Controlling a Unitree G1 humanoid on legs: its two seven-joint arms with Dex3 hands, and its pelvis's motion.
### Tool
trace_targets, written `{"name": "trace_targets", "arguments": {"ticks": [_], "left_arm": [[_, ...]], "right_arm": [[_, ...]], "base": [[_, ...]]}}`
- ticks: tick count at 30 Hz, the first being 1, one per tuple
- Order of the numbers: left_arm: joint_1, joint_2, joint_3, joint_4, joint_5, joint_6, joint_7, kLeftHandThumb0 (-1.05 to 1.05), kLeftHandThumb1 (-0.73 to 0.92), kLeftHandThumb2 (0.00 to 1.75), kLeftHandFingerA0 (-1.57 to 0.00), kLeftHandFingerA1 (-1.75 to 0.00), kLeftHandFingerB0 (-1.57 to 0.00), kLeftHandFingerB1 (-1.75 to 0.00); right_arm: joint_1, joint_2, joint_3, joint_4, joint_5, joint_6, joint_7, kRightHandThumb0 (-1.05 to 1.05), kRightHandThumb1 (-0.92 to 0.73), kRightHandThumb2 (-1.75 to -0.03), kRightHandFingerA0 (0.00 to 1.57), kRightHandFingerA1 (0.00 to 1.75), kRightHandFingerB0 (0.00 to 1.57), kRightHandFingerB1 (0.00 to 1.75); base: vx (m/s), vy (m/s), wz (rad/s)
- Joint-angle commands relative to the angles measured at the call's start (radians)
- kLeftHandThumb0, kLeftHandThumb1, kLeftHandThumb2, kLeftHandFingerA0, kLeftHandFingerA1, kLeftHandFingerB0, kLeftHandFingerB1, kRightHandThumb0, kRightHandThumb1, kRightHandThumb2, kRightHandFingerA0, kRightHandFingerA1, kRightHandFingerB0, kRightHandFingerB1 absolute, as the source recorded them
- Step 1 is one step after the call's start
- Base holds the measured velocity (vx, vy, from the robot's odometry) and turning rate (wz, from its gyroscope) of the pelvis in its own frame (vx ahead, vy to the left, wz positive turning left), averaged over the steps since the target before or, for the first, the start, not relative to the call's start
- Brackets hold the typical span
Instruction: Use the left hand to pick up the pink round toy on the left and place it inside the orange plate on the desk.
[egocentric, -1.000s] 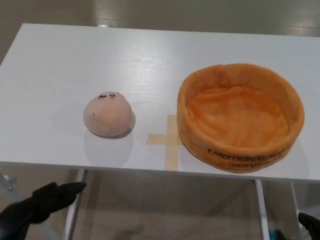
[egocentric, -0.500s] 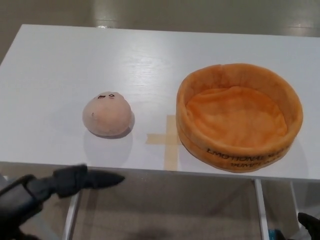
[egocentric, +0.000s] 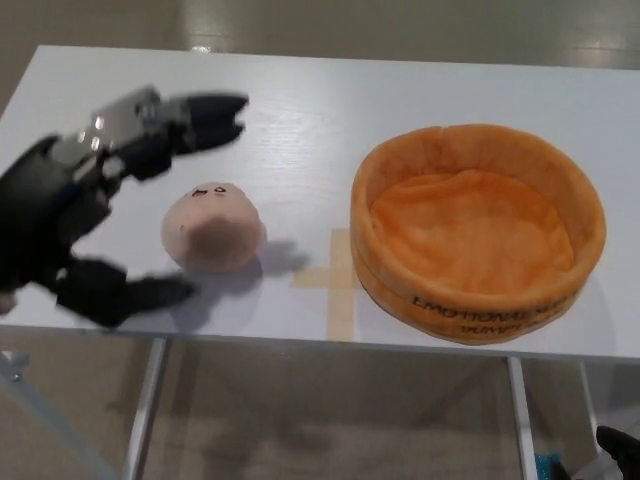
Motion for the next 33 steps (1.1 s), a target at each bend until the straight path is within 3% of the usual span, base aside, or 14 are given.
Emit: {"name": "trace_targets", "arguments": {"ticks": [1,2,3,4,5,6,10,11,18,23,24,26,32,33], "left_arm": [[-0.175,-0.038,-0.054,0.248,0.272,-0.034,0.162,-0.29,0.27,0.86,-0.06,-0.51,-0.05,-0.49],[-0.189,-0.041,-0.059,0.270,0.282,-0.043,0.166,-0.52,0.47,0.54,-0.17,-0.30,-0.22,-0.28],[-0.202,-0.043,-0.065,0.294,0.290,-0.054,0.169,-0.52,0.47,0.54,-0.17,-0.30,-0.22,-0.28],[-0.222,-0.044,-0.076,0.330,0.305,-0.068,0.171,-0.30,0.26,0.84,-0.01,-0.50,0.00,-0.46],[-0.243,-0.045,-0.089,0.369,0.321,-0.081,0.172,-0.30,0.26,0.84,-0.01,-0.50,0.00,-0.46],[-0.260,-0.042,-0.104,0.405,0.340,-0.100,0.170,-0.55,0.37,0.67,-0.07,-0.24,-0.12,-0.34],[-0.346,-0.024,-0.185,0.559,0.465,-0.145,0.221,-0.53,0.35,0.69,-0.06,-0.19,-0.13,-0.36],[-0.359,-0.021,-0.200,0.577,0.482,-0.134,0.232,-0.51,0.40,0.53,0.00,-0.26,-0.18,-0.28],[-0.436,-0.012,-0.303,0.735,0.596,-0.130,0.304,-0.53,0.38,0.53,0.00,-0.17,-0.12,-0.26],[-0.497,-0.013,-0.378,0.863,0.663,-0.133,0.362,-0.55,0.38,0.74,0.00,-0.08,-0.06,-0.26],[-0.505,-0.013,-0.386,0.876,0.667,-0.130,0.366,-0.56,0.40,0.74,0.00,-0.04,-0.09,-0.24],[-0.528,-0.014,-0.414,0.919,0.685,-0.115,0.380,-0.57,0.40,0.74,0.00,-0.02,-0.08,-0.22],[-0.562,-0.019,-0.471,1.000,0.710,-0.098,0.383,-0.60,0.40,0.75,0.00,0.00,-0.06,-0.18],[-0.567,-0.021,-0.477,1.013,0.712,-0.103,0.390,-0.57,0.39,0.75,0.00,-0.03,-0.05,-0.20]], "right_arm": [[0.007,-0.007,0.000,0.010,0.002,-0.003,0.000,-0.51,-0.37,-0.94,0.36,0.78,0.10,0.63],[0.008,-0.007,-0.002,0.010,0.003,-0.006,0.002,-0.51,-0.37,-0.94,0.36,0.78,0.09,0.63],[0.010,-0.007,-0.004,0.009,0.006,-0.010,0.006,-0.51,-0.37,-0.94,0.36,0.78,0.09,0.63],[0.010,-0.008,-0.001,0.010,0.003,-0.007,0.005,-0.51,-0.38,-0.94,0.36,0.79,0.09,0.63],[0.009,-0.009,0.002,0.010,-0.001,-0.004,0.003,-0.51,-0.38,-0.94,0.36,0.79,0.09,0.63],[0.009,-0.009,0.003,0.010,-0.001,-0.005,0.003,-0.50,-0.38,-0.93,0.37,0.80,0.09,0.64],[0.008,-0.007,-0.005,0.008,0.008,-0.006,0.012,-0.50,-0.37,-0.94,0.36,0.79,0.08,0.63],[0.008,-0.008,-0.004,0.009,0.007,-0.007,0.012,-0.50,-0.37,-0.94,0.35,0.78,0.08,0.63],[0.011,-0.007,-0.001,0.009,0.004,-0.009,0.013,-0.50,-0.37,-0.94,0.35,0.78,0.08,0.64],[0.012,-0.009,-0.005,0.008,0.008,-0.011,0.020,-0.50,-0.37,-0.94,0.35,0.79,0.09,0.65],[0.009,-0.009,-0.005,0.008,0.008,-0.005,0.019,-0.45,-0.46,-0.78,0.26,0.93,0.03,0.76],[0.008,-0.010,0.000,0.009,0.002,0.000,0.014,-0.50,-0.37,-0.94,0.35,0.78,0.09,0.63],[0.010,-0.008,0.001,0.009,0.001,-0.005,0.009,-0.47,-0.38,-0.94,0.37,0.81,0.09,0.64],[0.009,-0.007,-0.009,0.009,0.012,-0.006,0.020,-0.43,-0.43,-0.79,0.27,0.95,0.04,0.76]], "base": [[0.00,0.000,0.00],[0.00,0.000,0.00],[0.00,0.000,0.00],[0.00,0.000,0.00],[0.00,0.000,0.00],[0.00,0.000,0.00],[0.00,0.000,0.00],[0.00,0.000,0.00],[0.00,0.000,0.00],[0.00,0.000,0.00],[0.00,0.000,0.00],[0.00,0.000,0.00],[0.00,0.000,0.00],[0.00,0.000,0.00]]}}
